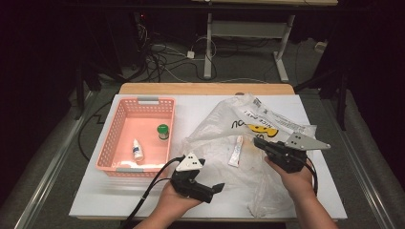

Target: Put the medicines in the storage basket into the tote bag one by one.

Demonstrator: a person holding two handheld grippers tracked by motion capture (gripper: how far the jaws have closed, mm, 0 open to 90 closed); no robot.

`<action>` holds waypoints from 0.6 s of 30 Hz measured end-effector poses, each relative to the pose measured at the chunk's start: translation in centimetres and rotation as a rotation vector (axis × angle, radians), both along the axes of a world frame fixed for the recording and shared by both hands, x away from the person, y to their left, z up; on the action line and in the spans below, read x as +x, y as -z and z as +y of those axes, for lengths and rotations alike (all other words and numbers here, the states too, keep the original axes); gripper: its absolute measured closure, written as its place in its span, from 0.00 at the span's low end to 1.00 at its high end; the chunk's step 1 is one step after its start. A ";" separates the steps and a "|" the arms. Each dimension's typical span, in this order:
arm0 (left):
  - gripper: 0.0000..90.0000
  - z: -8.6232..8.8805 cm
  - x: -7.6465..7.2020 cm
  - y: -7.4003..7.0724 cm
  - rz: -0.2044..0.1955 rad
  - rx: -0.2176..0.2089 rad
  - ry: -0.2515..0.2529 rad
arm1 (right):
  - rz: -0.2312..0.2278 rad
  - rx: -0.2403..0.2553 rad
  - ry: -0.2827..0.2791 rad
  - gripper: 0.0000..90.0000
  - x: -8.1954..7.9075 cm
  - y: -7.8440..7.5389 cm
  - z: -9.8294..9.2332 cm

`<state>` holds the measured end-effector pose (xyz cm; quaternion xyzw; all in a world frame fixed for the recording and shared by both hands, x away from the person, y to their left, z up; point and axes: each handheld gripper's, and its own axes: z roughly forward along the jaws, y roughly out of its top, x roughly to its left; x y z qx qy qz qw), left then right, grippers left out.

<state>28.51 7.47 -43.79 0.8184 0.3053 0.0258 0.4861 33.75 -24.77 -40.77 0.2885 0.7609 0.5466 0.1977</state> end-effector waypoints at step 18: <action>0.00 5.0 -0.6 -1.5 -0.020 -0.019 -0.084 | 0.001 -0.006 0.004 1.00 0.0 0.1 -0.1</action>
